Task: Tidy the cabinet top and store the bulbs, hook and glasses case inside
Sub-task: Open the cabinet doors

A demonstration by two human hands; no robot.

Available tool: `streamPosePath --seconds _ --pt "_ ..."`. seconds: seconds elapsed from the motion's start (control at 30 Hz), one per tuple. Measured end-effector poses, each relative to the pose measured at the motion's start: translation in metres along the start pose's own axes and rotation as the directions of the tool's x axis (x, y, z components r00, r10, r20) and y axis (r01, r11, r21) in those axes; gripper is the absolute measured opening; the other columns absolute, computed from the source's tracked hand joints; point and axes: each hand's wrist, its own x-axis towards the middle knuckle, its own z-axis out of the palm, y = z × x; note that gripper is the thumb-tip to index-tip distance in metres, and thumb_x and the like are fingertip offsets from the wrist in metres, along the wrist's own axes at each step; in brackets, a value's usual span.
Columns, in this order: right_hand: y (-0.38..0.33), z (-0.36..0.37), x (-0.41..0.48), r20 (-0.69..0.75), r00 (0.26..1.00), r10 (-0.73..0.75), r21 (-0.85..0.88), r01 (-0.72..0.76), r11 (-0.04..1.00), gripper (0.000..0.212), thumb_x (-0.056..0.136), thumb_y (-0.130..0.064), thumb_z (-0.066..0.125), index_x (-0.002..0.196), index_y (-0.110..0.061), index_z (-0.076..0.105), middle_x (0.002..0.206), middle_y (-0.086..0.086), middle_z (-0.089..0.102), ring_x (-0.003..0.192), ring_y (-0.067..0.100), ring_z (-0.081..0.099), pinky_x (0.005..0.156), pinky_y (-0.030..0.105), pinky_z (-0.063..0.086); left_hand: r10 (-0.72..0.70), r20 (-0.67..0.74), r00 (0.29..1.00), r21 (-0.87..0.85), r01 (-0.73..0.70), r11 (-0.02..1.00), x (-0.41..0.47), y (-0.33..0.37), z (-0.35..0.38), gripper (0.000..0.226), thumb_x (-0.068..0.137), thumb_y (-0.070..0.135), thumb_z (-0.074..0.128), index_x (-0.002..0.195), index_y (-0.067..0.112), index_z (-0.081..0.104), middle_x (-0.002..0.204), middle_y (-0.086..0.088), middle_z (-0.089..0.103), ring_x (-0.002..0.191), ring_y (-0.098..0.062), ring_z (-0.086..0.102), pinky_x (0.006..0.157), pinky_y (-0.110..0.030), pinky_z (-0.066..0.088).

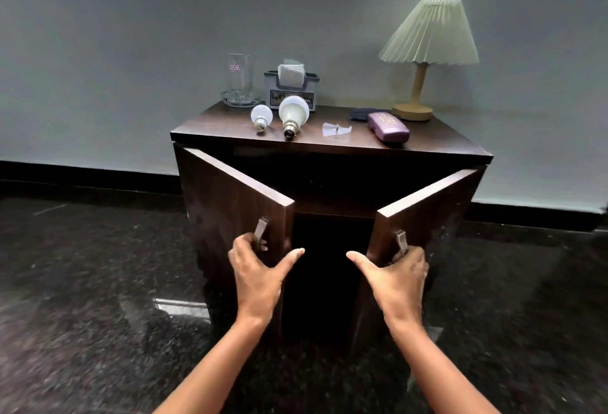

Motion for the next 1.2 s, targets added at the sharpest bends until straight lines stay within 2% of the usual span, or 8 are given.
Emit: streamPosePath --seconds 0.23,0.33,0.5,0.63,0.77,0.9,1.03,1.2 --pt "0.009 -0.018 -0.012 -0.108 0.993 0.036 0.070 -0.029 0.997 0.045 0.060 -0.009 0.072 0.087 -0.009 0.036 0.098 0.007 0.042 0.111 0.033 0.039 0.091 0.029 0.033 0.064 -0.167 0.984 0.101 -0.048 0.994 -0.008 -0.005 -0.032 0.053 0.063 0.011 0.082 0.100 -0.002 0.046 0.096 -0.010 0.045 0.101 -0.035 0.047 0.087 -0.041 0.041" --pt "0.012 -0.027 -0.017 -0.196 0.981 0.004 0.081 0.012 0.997 0.046 0.059 -0.004 0.070 0.096 -0.001 0.043 0.104 0.013 0.046 0.110 0.033 0.041 0.092 0.036 0.039 0.101 -0.201 0.974 0.110 -0.080 0.991 -0.013 -0.003 -0.040 0.053 0.063 0.003 0.080 0.104 -0.003 0.046 0.104 -0.020 0.046 0.092 -0.024 0.046 0.082 -0.034 0.042" --pt "0.021 -0.038 -0.023 -0.288 0.957 -0.033 0.105 0.066 0.992 0.055 0.065 0.004 0.066 0.114 -0.012 0.044 0.108 0.002 0.034 0.100 0.035 0.051 0.065 0.009 0.036 0.277 -0.201 0.940 0.124 -0.256 0.959 -0.018 0.000 -0.048 0.060 0.060 -0.005 0.079 0.114 0.001 0.054 0.107 -0.004 0.035 0.086 0.007 0.038 0.083 0.006 0.032" --pt "0.022 -0.062 -0.024 -0.401 0.916 0.018 0.167 0.054 0.984 0.052 0.068 0.011 0.062 0.117 -0.004 0.052 0.106 0.010 0.041 0.086 0.025 0.049 0.060 -0.007 0.033 0.253 -0.237 0.938 0.179 -0.213 0.960 -0.016 0.000 -0.064 0.061 0.058 -0.002 0.081 0.115 0.004 0.058 0.095 0.013 0.035 0.081 0.001 0.038 0.082 -0.010 0.037" --pt "0.033 -0.085 -0.019 -0.446 0.891 0.086 0.219 0.015 0.976 0.054 0.069 0.012 0.058 0.120 -0.006 0.056 0.104 0.003 0.045 0.069 0.001 0.052 0.064 -0.001 0.041 0.208 -0.301 0.931 0.178 -0.159 0.971 -0.013 -0.002 -0.083 0.057 0.060 0.020 0.068 0.115 0.006 0.060 0.092 0.022 0.035 0.076 -0.015 0.051 0.077 -0.018 0.044" --pt "0.037 -0.086 -0.018 -0.426 0.894 0.139 0.308 -0.001 0.951 0.058 0.066 0.013 0.056 0.120 -0.009 0.057 0.104 0.001 0.048 0.063 -0.020 0.050 0.057 -0.006 0.037 0.190 -0.313 0.931 0.087 -0.172 0.981 -0.016 -0.008 -0.087 0.057 0.062 0.013 0.064 0.118 0.003 0.060 0.094 0.020 0.037 0.077 0.017 0.048 0.080 0.004 0.036" --pt "0.044 -0.094 -0.012 -0.444 0.877 0.186 0.342 -0.026 0.939 0.056 0.060 0.008 0.055 0.114 -0.005 0.060 0.099 0.002 0.052 0.059 -0.017 0.051 0.052 -0.004 0.037 0.197 -0.355 0.914 0.057 -0.190 0.980 -0.015 -0.019 -0.091 0.057 0.067 0.019 0.064 0.121 0.003 0.058 0.098 0.021 0.039 0.083 0.018 0.047 0.080 -0.001 0.043" --pt "0.055 -0.099 -0.006 -0.474 0.858 0.199 0.312 -0.048 0.949 0.058 0.048 -0.001 0.053 0.104 -0.014 0.063 0.092 0.020 0.064 0.061 0.013 0.053 0.051 0.017 0.043 0.163 -0.404 0.900 0.026 -0.167 0.986 -0.015 -0.023 -0.096 0.049 0.071 0.011 0.065 0.119 0.003 0.059 0.100 0.022 0.041 0.087 0.004 0.047 0.076 -0.001 0.043"
